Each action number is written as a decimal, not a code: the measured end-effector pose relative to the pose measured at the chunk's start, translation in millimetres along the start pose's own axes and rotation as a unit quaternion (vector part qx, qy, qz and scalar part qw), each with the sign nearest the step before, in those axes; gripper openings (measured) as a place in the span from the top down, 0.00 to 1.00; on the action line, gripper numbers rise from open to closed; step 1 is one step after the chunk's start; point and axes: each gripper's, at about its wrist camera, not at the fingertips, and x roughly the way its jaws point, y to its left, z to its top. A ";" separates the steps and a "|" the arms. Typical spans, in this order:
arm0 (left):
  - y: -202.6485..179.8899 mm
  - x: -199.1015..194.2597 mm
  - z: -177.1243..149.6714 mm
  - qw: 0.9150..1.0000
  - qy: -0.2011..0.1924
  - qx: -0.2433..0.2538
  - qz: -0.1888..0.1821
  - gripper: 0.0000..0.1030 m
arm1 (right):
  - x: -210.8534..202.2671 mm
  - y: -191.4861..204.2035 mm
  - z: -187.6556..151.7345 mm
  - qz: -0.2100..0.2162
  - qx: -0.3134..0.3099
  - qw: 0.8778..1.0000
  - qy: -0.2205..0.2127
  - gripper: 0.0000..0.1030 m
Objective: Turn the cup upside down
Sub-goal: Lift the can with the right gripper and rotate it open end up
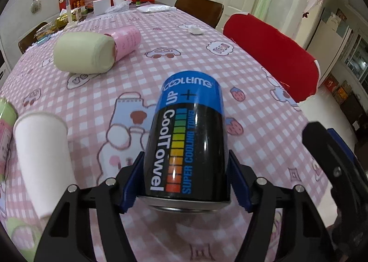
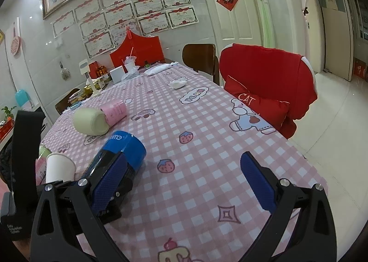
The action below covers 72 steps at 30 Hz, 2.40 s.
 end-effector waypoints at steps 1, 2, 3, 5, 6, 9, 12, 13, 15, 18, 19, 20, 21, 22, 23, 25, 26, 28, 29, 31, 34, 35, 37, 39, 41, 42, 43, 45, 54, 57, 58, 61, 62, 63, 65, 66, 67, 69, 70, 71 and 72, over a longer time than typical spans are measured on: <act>0.0 -5.5 -4.9 1.000 -0.002 0.001 -0.001 0.34 | -2.7 1.2 -0.8 0.000 -0.001 1.000 0.000 0.08; 0.4 -8.6 -7.8 1.000 -0.003 0.001 -0.001 0.34 | -5.9 2.8 -2.0 0.001 -0.003 1.000 0.001 0.08; 0.0 -15.4 -13.7 1.000 -0.005 0.001 -0.002 0.35 | -9.2 5.1 -3.6 0.002 -0.005 1.000 0.001 0.08; 0.4 -25.2 -21.9 1.000 -0.010 0.000 -0.002 0.35 | -16.4 9.4 -7.0 0.005 -0.009 1.000 0.002 0.08; -0.4 -30.7 -27.5 1.000 -0.012 0.003 0.001 0.35 | -19.9 11.8 -9.0 0.006 -0.011 1.000 0.003 0.08; -1.7 -44.8 -45.2 1.000 -0.016 0.010 0.004 0.35 | -28.4 21.1 -15.8 0.010 -0.017 1.000 0.009 0.08; 1.7 -54.2 -60.5 1.000 -0.017 0.010 0.008 0.35 | -35.5 29.1 -22.0 0.017 -0.021 0.999 0.018 0.07; 2.4 -57.9 -65.5 1.000 -0.020 0.012 0.012 0.35 | -37.3 32.0 -25.0 0.021 -0.023 0.999 0.023 0.07; 4.9 -65.8 -71.8 0.999 -0.027 0.015 0.022 0.35 | -40.3 37.4 -30.0 0.025 -0.023 0.999 0.029 0.07; 7.5 -78.2 -77.8 0.999 -0.037 0.018 0.023 0.35 | -43.5 44.2 -35.8 0.031 -0.022 0.999 0.038 0.07; 8.0 -82.4 -79.1 0.999 -0.041 0.019 0.022 0.35 | -44.6 46.7 -37.4 0.033 -0.021 0.998 0.039 0.07; 7.6 -85.4 -79.8 0.999 -0.045 0.021 0.022 0.35 | -45.6 49.4 -38.2 0.036 -0.021 0.998 0.041 0.07; 7.5 -88.3 -80.2 0.998 -0.050 0.024 0.020 0.35 | -46.3 51.9 -38.9 0.038 -0.020 0.998 0.042 0.07; 7.8 -89.9 -80.2 0.998 -0.052 0.025 0.019 0.35 | -47.1 53.4 -39.0 0.039 -0.019 0.998 0.043 0.07; 8.7 -90.8 -80.1 0.998 -0.052 0.023 0.016 0.35 | -47.4 55.1 -38.9 0.041 -0.018 0.998 0.044 0.07; 10.9 -92.5 -80.7 0.998 -0.053 0.020 0.006 0.35 | -48.6 57.1 -38.3 0.039 -0.016 0.998 0.044 0.07; 12.9 -93.8 -80.2 0.999 -0.052 0.015 0.001 0.35 | -49.1 58.5 -38.5 0.038 -0.015 0.998 0.044 0.07; 17.1 -97.3 -80.3 0.998 -0.056 0.009 0.001 0.33 | -49.2 60.9 -35.7 0.043 -0.010 0.998 0.048 0.07; 18.4 -98.8 -80.7 0.998 -0.058 0.007 -0.001 0.32 | -49.2 62.0 -34.6 0.046 -0.005 0.998 0.049 0.07; 27.1 -105.0 -79.6 0.998 -0.058 0.001 -0.009 0.30 | -49.3 64.3 -31.0 0.048 0.002 0.998 0.048 0.07; 42.4 -116.2 -79.3 0.998 -0.066 -0.013 -0.011 0.26 | -46.5 68.5 -25.8 0.061 0.012 0.996 0.057 0.07; 50.4 -121.7 -79.2 0.997 -0.072 -0.020 -0.008 0.24 | -44.4 69.4 -25.0 0.067 0.015 0.996 0.062 0.07; 64.7 -130.4 -78.6 0.996 -0.082 -0.034 0.000 0.24 | -37.1 71.2 -24.2 0.079 0.025 0.993 0.079 0.08; 80.3 -137.5 -78.2 0.994 -0.095 -0.050 0.014 0.24 | -29.4 74.1 -24.6 0.088 0.036 0.991 0.094 0.08; 97.6 -141.5 -77.4 0.991 -0.106 -0.071 0.043 0.24 | -21.4 76.9 -25.6 0.097 0.044 0.988 0.109 0.08; 103.9 -142.3 -76.9 0.990 -0.109 -0.078 0.051 0.24 | -16.6 78.1 -26.2 0.102 0.049 0.987 0.118 0.08; 109.5 -142.8 -76.7 0.989 -0.110 -0.085 0.059 0.24 | -11.7 78.7 -26.6 0.106 0.055 0.985 0.128 0.08; 119.8 -142.6 -75.1 0.987 -0.113 -0.093 0.074 0.24 | -5.2 79.9 -28.5 0.112 0.066 0.981 0.141 0.08; 138.7 -135.4 -71.6 0.982 -0.120 -0.099 0.107 0.24 | 34.8 77.5 -40.1 0.125 0.106 0.964 0.210 0.08; 142.5 -131.3 -69.4 0.982 -0.117 -0.103 0.105 0.24 | 37.9 78.2 -39.4 0.127 0.102 0.963 0.213 0.08; 143.6 -129.6 -68.3 0.982 -0.116 -0.104 0.105 0.24 | 38.0 78.5 -38.9 0.127 0.101 0.964 0.213 0.08; 146.1 -125.9 -66.8 0.982 -0.114 -0.104 0.105 0.24 | 40.0 78.2 -36.9 0.125 0.098 0.964 0.214 0.09; 147.0 -125.4 -66.6 0.982 -0.115 -0.105 0.105 0.24 | 41.1 77.9 -36.5 0.124 0.095 0.964 0.215 0.09; 147.5 -125.0 -66.4 0.982 -0.115 -0.106 0.105 0.24 | 42.7 78.4 -36.2 0.122 0.092 0.964 0.216 0.10; 148.0 -123.5 -65.4 0.982 -0.113 -0.108 0.104 0.24 | 44.7 80.5 -37.1 0.119 0.086 0.965 0.218 0.11; 148.4 -123.3 -65.4 0.982 -0.114 -0.108 0.105 0.24 | 44.8 82.1 -37.3 0.116 0.080 0.966 0.216 0.16; 148.3 -123.2 -65.3 0.982 -0.115 -0.108 0.105 0.24 | 44.7 83.4 -37.3 0.112 0.074 0.967 0.215 0.30; 147.8 -123.6 -64.9 0.982 -0.116 -0.108 0.105 0.24 | 43.6 85.6 -36.6 0.117 0.070 0.968 0.213 0.33; 147.5 -123.9 -64.7 0.982 -0.118 -0.107 0.105 0.24 | 43.5 87.3 -36.2 0.117 0.063 0.968 0.213 0.33; 146.9 -124.5 -64.7 0.981 -0.120 -0.106 0.106 0.24 | 44.0 88.6 -35.6 0.116 0.059 0.969 0.212 0.33; 146.9 -125.3 -65.2 0.981 -0.121 -0.106 0.107 0.24 | 43.7 90.2 -35.2 0.115 0.055 0.969 0.211 0.33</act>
